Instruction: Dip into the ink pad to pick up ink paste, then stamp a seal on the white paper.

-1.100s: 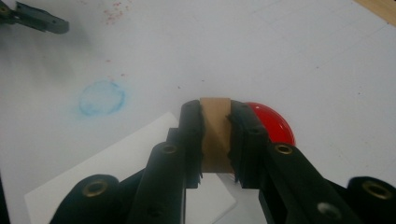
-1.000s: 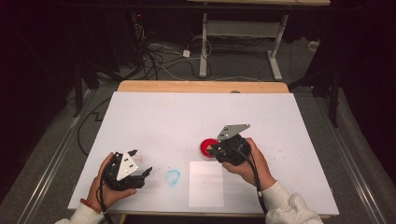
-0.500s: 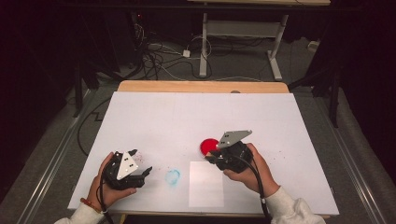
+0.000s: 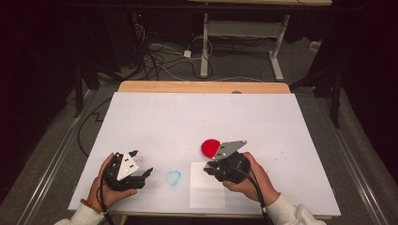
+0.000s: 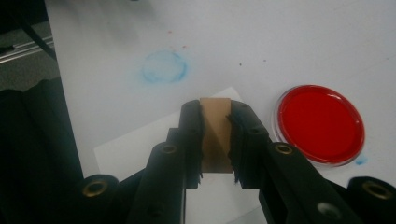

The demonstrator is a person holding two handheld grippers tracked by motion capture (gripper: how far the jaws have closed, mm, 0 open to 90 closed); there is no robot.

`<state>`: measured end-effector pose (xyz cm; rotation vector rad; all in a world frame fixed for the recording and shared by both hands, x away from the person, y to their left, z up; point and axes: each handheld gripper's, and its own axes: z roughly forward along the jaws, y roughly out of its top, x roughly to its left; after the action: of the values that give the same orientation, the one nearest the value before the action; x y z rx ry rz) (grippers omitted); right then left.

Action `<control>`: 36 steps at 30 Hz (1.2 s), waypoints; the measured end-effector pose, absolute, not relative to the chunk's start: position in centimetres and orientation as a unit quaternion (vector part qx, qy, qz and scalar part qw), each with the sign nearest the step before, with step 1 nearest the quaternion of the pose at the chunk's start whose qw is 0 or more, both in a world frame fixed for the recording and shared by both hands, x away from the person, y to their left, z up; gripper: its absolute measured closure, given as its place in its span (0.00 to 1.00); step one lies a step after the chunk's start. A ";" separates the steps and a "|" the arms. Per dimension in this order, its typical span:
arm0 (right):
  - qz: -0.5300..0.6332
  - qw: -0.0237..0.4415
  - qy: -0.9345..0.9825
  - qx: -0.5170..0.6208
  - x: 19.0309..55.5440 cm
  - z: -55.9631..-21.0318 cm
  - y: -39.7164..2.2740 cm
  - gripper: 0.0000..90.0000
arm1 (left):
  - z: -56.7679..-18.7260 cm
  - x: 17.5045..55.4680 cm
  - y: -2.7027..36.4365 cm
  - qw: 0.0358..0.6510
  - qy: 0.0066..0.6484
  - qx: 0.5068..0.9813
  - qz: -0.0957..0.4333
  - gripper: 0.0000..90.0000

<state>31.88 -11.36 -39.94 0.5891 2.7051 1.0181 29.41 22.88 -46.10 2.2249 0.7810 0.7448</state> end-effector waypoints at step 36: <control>0.260 0.073 0.942 0.201 32.3 -45.2 -9.6 0.85 | -46.2 29.3 22.6 0.327 0.291 0.854 0.282 0.24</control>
<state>32.34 -9.62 -45.23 0.6030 2.8285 0.7807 29.32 22.64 -46.20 2.2359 0.7611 0.7386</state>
